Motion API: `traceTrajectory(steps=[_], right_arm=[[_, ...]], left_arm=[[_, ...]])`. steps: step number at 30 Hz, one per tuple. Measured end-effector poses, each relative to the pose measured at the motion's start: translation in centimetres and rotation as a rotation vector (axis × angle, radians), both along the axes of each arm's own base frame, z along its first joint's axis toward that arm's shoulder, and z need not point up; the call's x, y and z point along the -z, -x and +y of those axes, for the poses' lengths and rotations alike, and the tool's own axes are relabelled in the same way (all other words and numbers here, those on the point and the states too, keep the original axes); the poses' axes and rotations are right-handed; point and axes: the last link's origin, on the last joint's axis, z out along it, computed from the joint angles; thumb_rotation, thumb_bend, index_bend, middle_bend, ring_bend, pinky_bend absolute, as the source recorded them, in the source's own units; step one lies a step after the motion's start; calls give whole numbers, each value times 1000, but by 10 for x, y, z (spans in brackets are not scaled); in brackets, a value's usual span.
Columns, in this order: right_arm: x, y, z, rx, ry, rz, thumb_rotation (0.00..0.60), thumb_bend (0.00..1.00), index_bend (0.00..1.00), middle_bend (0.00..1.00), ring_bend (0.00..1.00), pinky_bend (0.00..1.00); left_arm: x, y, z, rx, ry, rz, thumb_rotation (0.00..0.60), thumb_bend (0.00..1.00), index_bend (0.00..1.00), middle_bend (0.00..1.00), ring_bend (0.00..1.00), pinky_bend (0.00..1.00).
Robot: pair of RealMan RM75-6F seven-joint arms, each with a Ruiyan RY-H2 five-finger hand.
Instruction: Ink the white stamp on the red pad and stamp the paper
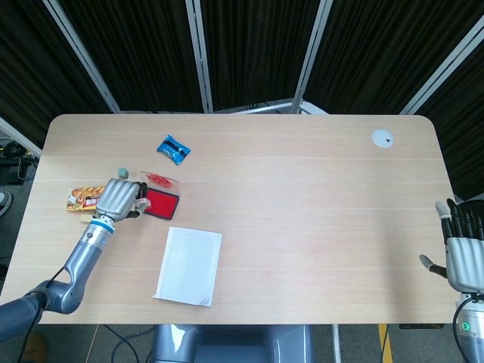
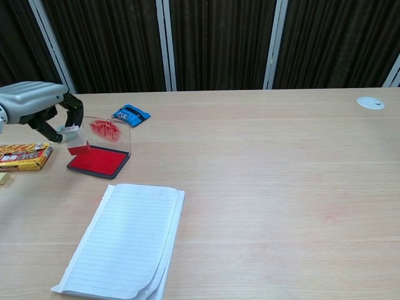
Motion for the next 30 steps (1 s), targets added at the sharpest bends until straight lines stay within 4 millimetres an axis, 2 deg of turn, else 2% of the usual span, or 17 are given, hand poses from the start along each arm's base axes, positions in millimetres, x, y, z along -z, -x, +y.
traceTrajectory(steps=[11,30], right_arm=[[0,-1,-1,-5,7,10,600,0,0,0,0,0],[3,2,-5,11,4,20,600,0,0,0,0,0]], left_arm=[[19,1,20,-11,22,23,600,365,552,560,899,950],[44,19,29,-66,58,-11,600,386,569,567,893,942]])
